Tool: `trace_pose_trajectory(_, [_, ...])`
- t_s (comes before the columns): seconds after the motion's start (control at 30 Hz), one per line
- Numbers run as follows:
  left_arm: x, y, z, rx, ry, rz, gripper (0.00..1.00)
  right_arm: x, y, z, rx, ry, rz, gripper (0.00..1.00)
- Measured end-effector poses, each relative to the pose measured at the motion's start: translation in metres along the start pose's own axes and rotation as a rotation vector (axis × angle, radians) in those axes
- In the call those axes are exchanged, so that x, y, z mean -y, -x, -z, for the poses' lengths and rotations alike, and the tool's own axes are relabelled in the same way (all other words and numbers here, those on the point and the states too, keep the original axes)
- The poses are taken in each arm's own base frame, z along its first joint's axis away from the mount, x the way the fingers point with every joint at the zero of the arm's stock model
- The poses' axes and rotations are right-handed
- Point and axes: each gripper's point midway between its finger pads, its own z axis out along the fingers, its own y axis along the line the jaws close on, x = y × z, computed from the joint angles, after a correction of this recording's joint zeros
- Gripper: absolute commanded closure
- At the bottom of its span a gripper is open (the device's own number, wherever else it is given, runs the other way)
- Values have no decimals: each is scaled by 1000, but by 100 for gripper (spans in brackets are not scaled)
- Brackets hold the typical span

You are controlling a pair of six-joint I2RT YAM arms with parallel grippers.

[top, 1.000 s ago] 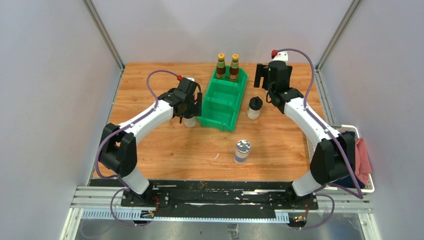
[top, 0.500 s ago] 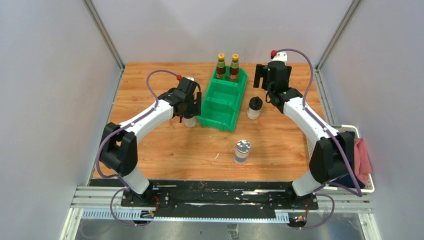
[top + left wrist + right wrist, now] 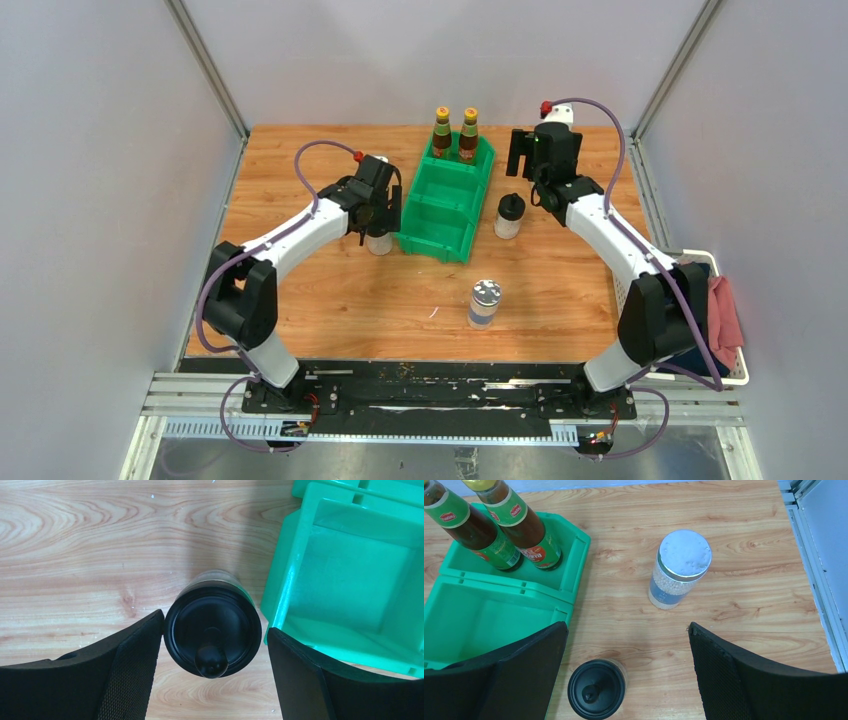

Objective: Organize the condiment bottles
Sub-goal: Pick up the bottle from the center of the board.

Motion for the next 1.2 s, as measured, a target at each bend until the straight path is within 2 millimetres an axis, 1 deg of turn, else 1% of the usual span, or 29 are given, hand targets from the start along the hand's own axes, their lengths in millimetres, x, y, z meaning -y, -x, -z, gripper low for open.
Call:
trace_pose_trajectory(0.27, [-1, -2, -3, -9, 4, -2, 25, 0, -4, -3, -9, -1, 3, 5])
trace_pose_trajectory(0.53, [-2, -2, -4, -9, 7, 1, 26, -1, -5, -4, -13, -2, 5, 5])
trace_pose_trajectory(0.73, [-2, -4, -8, -15, 10, 0, 34, -1, -5, -4, -13, -2, 5, 5])
trace_pose_trajectory(0.8, [-1, -3, -9, -14, 9, 2, 40, -1, -5, -4, -13, -2, 5, 5])
trace_pose_trajectory(0.87, [-1, -3, -9, -12, 9, 4, 51, -1, -5, -4, -13, -2, 5, 5])
trace_pose_trajectory(0.97, [-1, -2, -9, -8, 7, 4, 77, -1, -6, -4, -14, -2, 5, 5])
trace_pose_trajectory(1.07, [-1, -1, -10, -6, 8, 9, 100, -1, -6, -4, -16, -2, 6, 5])
trace_pose_trajectory(1.2, [-1, -1, -10, -5, 9, 10, 100, -1, -7, -5, -17, -2, 6, 5])
